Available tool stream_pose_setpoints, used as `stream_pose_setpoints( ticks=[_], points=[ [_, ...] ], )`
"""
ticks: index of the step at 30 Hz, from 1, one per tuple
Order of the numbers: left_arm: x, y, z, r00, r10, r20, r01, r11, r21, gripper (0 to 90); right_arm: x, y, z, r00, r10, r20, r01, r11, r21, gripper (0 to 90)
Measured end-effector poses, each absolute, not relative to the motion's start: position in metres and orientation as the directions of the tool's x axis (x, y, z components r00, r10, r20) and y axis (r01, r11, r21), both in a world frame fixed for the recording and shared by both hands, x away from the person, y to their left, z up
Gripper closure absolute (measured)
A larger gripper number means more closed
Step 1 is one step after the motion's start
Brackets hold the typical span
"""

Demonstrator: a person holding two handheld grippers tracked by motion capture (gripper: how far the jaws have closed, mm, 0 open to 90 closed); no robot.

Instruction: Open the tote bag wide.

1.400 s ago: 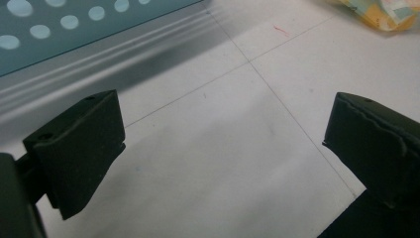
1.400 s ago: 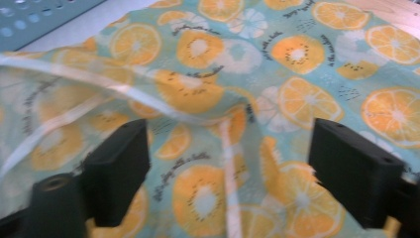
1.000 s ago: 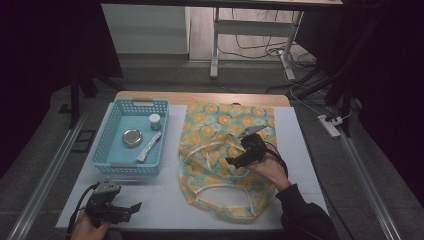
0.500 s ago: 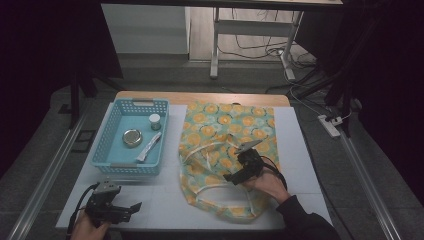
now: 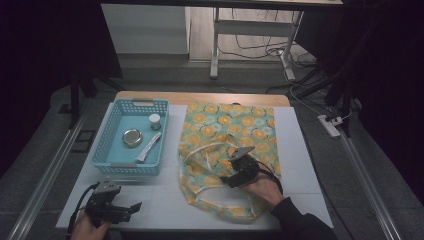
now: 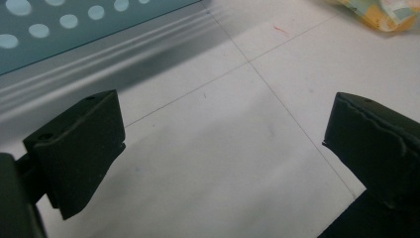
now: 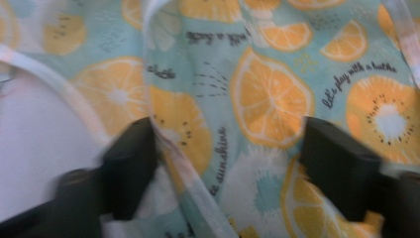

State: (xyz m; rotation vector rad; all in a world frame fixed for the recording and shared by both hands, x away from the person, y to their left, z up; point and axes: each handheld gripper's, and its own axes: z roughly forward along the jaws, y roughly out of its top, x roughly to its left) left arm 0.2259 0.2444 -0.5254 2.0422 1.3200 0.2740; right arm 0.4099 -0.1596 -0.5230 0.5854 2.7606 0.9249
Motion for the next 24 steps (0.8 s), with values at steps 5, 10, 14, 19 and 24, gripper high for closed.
stream_pose_setpoints(
  ticks=[5, 10, 14, 19, 24],
  points=[
    [0.226, 0.244, -0.525, 0.464, 0.867, -0.181, 0.725, -0.254, 0.641, 2.5, 0.407, -0.159, -0.519, -0.915, 0.402, -0.039, 0.298, 0.736, 0.608, 69.5],
    [0.226, 0.244, -0.525, 0.464, 0.867, -0.18, 0.725, -0.255, 0.64, 2.5, 0.412, -0.162, -0.517, -0.916, 0.401, -0.014, 0.311, 0.73, 0.608, 88.8],
    [0.226, 0.244, -0.526, 0.464, 0.867, -0.18, 0.725, -0.255, 0.64, 2.5, 0.412, -0.164, -0.516, -0.917, 0.399, -0.013, 0.309, 0.73, 0.609, 89.6],
    [0.226, 0.244, -0.526, 0.465, 0.867, -0.18, 0.724, -0.256, 0.64, 2.5, 0.412, -0.164, -0.51, -0.921, 0.389, -0.018, 0.298, 0.733, 0.612, 89.9],
    [0.226, 0.244, -0.526, 0.464, 0.868, -0.179, 0.725, -0.256, 0.639, 2.6, 0.415, -0.166, -0.5, -0.912, 0.41, 0.026, 0.325, 0.682, 0.656, 89.9]
  ],
)
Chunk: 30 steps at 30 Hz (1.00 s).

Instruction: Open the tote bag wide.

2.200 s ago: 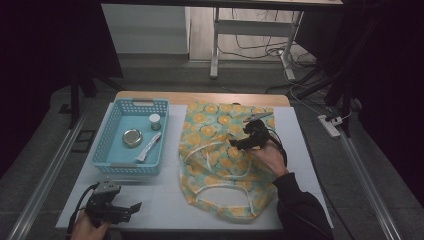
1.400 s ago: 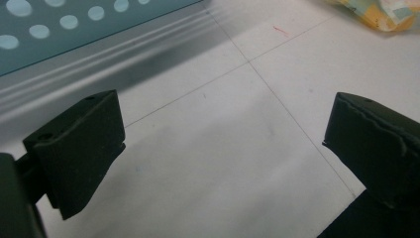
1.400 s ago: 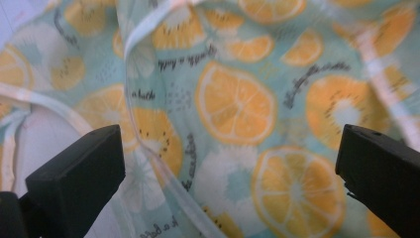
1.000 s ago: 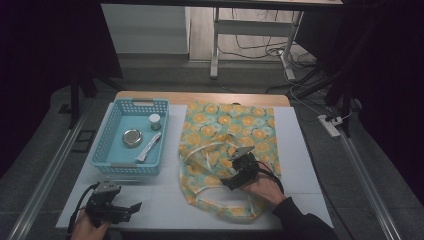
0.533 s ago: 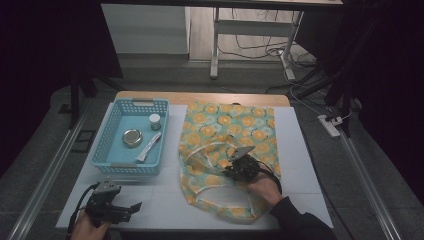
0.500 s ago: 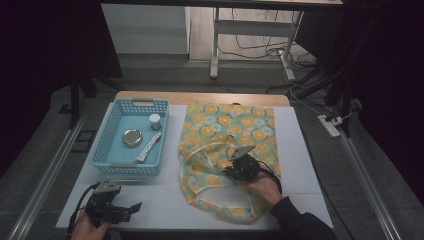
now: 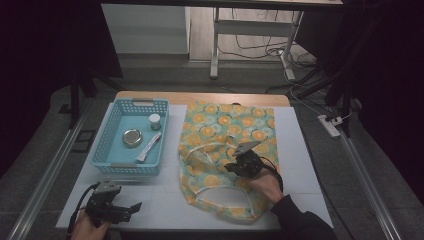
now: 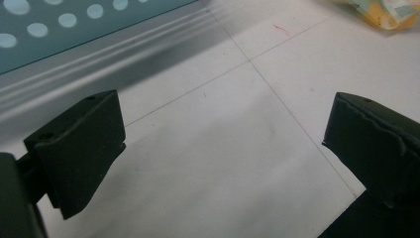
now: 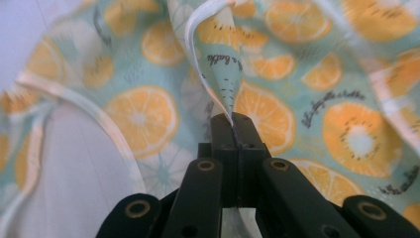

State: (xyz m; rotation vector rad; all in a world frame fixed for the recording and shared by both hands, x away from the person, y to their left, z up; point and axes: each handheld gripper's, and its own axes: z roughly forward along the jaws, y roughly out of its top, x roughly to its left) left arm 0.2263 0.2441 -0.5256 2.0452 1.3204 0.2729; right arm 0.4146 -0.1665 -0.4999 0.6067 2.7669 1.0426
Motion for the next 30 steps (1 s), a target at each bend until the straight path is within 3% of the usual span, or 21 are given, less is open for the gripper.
stream_pose_setpoints(
  ticks=[13, 30],
  points=[
    [0.226, 0.245, -0.526, 0.461, 0.869, -0.182, 0.727, -0.252, 0.638, 2.5, 0.419, -0.156, -0.468, -0.922, 0.386, 0.034, 0.288, 0.623, 0.727, 90.0],
    [0.226, 0.245, -0.526, 0.457, 0.87, -0.185, 0.729, -0.246, 0.639, 2.5, 0.433, -0.14, -0.44, -0.922, 0.384, 0.042, 0.283, 0.596, 0.752, 90.0]
  ],
)
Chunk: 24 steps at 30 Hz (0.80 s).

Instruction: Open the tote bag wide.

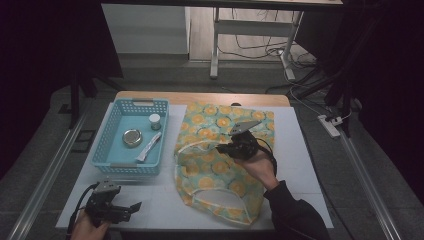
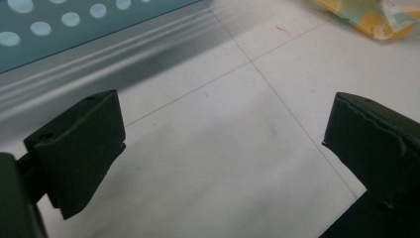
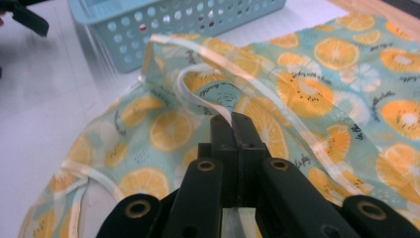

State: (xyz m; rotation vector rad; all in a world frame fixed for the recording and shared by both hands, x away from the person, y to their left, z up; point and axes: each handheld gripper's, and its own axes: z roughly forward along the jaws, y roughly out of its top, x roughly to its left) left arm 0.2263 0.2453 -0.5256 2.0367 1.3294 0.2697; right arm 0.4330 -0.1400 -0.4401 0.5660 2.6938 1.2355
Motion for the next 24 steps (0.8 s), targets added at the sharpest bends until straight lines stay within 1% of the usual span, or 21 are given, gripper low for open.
stream_pose_setpoints(
  ticks=[8, 24],
  points=[
    [0.226, 0.246, -0.526, 0.456, 0.87, -0.188, 0.73, -0.244, 0.638, 2.5, 0.44, -0.133, -0.426, -0.918, 0.396, 0.025, 0.268, 0.573, 0.774, 90.0],
    [0.227, 0.248, -0.526, 0.447, 0.87, -0.207, 0.733, -0.224, 0.642, 2.2, 0.453, -0.13, -0.406, -0.917, 0.396, 0.038, 0.266, 0.538, 0.8, 90.0]
  ],
)
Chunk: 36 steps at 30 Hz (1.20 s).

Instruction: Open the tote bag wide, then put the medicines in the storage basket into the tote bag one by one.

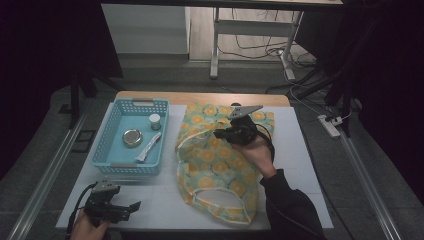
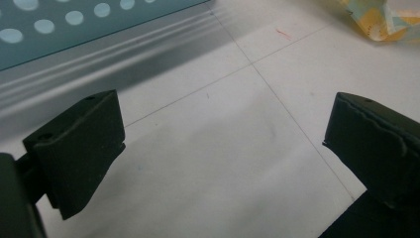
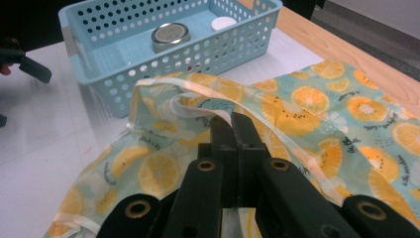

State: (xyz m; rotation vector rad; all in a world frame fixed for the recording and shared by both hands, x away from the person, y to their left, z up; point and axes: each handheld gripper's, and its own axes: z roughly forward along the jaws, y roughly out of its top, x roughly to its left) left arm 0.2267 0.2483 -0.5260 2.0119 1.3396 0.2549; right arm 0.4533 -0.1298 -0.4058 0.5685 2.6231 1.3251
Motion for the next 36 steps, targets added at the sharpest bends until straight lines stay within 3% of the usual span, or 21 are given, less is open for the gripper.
stream_pose_setpoints(
  ticks=[36],
  points=[
    [0.2267, 0.2516, -0.5247, 0.428, 0.876, -0.224, 0.747, -0.203, 0.634, 0.7, 0.4583, -0.13, -0.4026, -0.909, 0.413, 0.052, 0.3, 0.565, 0.768, 90.0]
  ],
)
